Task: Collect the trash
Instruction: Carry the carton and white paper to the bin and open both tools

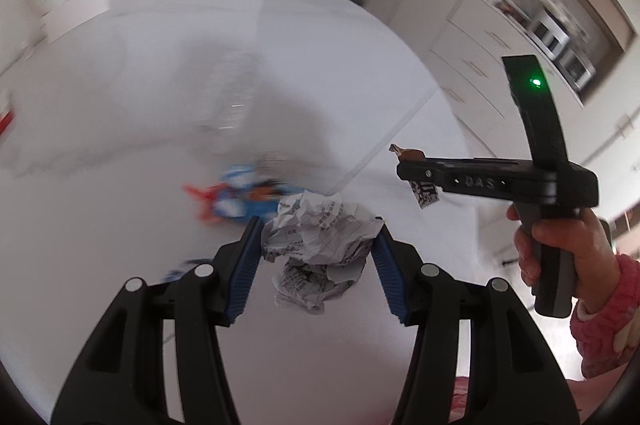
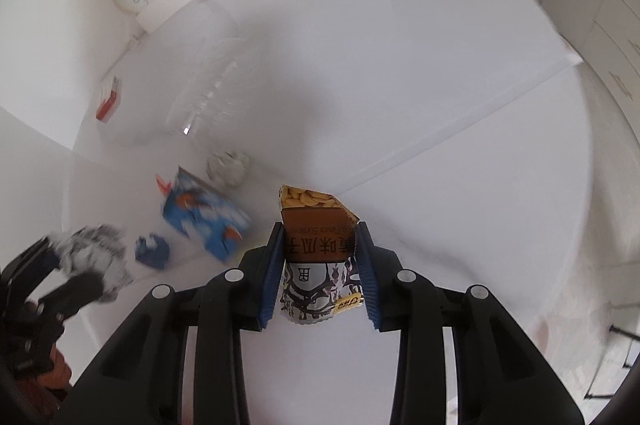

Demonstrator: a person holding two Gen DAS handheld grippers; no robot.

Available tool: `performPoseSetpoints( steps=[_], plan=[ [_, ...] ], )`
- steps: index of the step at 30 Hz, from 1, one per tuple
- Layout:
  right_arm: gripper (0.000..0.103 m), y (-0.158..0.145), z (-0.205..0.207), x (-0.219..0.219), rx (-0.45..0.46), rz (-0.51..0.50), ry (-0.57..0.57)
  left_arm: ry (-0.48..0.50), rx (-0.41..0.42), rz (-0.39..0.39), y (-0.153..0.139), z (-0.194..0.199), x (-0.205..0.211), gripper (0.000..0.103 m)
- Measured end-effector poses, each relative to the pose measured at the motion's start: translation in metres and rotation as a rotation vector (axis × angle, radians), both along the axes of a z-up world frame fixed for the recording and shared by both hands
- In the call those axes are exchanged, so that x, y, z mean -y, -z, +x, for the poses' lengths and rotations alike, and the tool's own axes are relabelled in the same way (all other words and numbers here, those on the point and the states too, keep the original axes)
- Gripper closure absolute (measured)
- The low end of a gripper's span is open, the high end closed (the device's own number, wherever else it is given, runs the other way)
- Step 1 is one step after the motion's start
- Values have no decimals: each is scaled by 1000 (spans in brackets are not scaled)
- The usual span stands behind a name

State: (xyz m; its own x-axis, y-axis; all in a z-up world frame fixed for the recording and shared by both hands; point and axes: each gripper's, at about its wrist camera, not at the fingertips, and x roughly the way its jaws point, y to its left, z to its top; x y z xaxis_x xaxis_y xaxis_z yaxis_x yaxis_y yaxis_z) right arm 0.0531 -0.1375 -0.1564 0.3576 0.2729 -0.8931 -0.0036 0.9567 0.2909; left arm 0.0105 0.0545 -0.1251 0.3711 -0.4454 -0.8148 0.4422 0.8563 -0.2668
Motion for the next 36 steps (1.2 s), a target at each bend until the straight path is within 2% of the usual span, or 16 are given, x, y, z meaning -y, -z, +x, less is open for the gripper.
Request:
performPoseSetpoints(
  steps=[5, 9, 13, 20, 23, 25, 27, 31, 36],
  plan=[
    [68, -8, -57, 48, 1, -28, 92, 132, -14, -21, -3, -16, 56, 50],
    [68, -2, -112, 100, -31, -53, 197, 266, -49, -33, 2, -34, 114, 50],
    [68, 15, -159, 139, -76, -61, 285, 369, -71, -25, 9, -48, 166, 50],
    [66, 58, -194, 176, -139, -53, 335, 476, -80, 26, 17, -72, 230, 50],
    [51, 85, -196, 180, -171, -75, 311, 507, -82, 64, 22, -82, 251, 50],
    [24, 103, -198, 182, -195, -87, 303, 519, -83, 81, 23, -87, 261, 50],
    [15, 110, -202, 186, -208, -100, 304, 530, -89, 97, 27, -91, 270, 50],
    [9, 115, -217, 201, -222, -69, 340, 559, -102, 117, 34, -99, 284, 50],
    [7, 108, -235, 225, -217, -66, 409, 611, -121, 137, 45, -110, 305, 50]
  ],
)
